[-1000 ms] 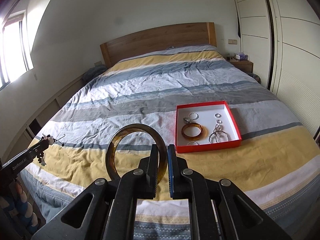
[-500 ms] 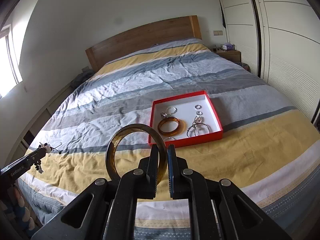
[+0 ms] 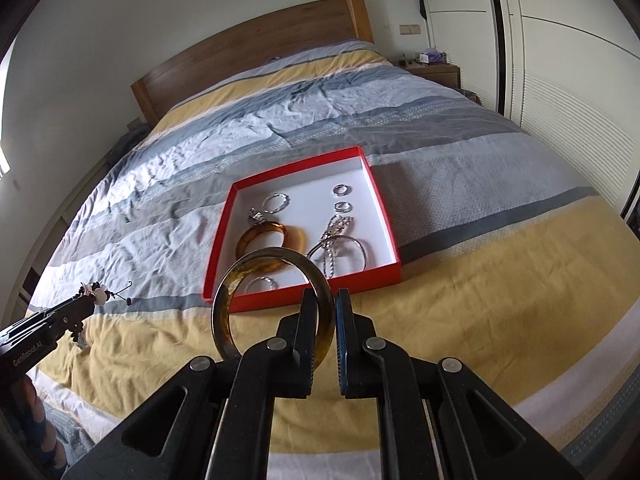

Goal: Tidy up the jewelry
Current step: 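Carry the amber bangle and beaded strand with both tools over the red box, then open both tools to release the bangle and beaded strand into the box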

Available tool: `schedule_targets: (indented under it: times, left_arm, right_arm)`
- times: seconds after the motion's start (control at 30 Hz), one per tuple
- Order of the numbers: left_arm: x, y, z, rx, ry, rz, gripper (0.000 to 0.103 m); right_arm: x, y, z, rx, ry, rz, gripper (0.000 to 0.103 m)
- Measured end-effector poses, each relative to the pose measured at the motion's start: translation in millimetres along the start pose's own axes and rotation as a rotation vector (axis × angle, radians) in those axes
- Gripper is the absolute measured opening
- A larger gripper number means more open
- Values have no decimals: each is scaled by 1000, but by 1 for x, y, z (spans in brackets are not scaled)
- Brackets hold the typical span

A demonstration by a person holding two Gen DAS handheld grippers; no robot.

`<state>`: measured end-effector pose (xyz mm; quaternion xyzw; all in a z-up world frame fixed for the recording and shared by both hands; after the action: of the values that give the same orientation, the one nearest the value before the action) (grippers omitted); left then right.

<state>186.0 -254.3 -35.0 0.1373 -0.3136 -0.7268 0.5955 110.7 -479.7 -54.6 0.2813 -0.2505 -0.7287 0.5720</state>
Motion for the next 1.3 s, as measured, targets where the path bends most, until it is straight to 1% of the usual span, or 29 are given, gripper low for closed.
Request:
schedule_targets:
  times: [0.2,0.37,0.5,0.7,0.87,0.97,1.13,1.2,1.27,1.3]
  left_arm:
    - [43,23,-54,-51,-69,-47,15]
    - [78,31,-93,-81,-120,-110,15]
    - [90,29,-120,-106,-135,-109,15]
    - [93,17,-153,-161,-145,-97,15]
    - [86,9,-168,-188,-140,-72,15]
    - [85,8,-171,-192,-152,-64,16]
    - [84,9,-170,-207,-165,-52,17]
    - [83,10,-168,-207,-162,-49,20]
    - [81,10,-164,-203,-158,-50,26]
    - [81,11,-161,-202,-159,-52,26]
  right_arm:
    - [21,26,-52,-28,-25,4,9]
    - [29,38,-92,-65,-34,33,9]
    - [33,42,-112,-90,-41,59,10]
    - [37,37,-131,-131,-57,100,9]
    - [37,31,-137,-149,-77,131,9]
    - [34,31,-137,-153,-86,147,10]
    - [33,29,-134,-161,-83,143,15]
    - [31,27,-129,-160,-79,141,18]
    - [30,27,-123,-156,-80,143,20]
    - [29,27,-119,-153,-85,145,24]
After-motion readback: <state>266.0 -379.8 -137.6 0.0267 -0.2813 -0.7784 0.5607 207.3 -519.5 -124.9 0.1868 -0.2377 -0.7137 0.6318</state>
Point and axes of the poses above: each gripper's, at about its wrist camera, not at the fingertips, and z roughly against the way its jaws point, x to its right, y to its top, the point moved 8 cm from there along -z, roughly the way its jaws point, and after that the axes turned 9 degrees about z, right-handed, at the moved point
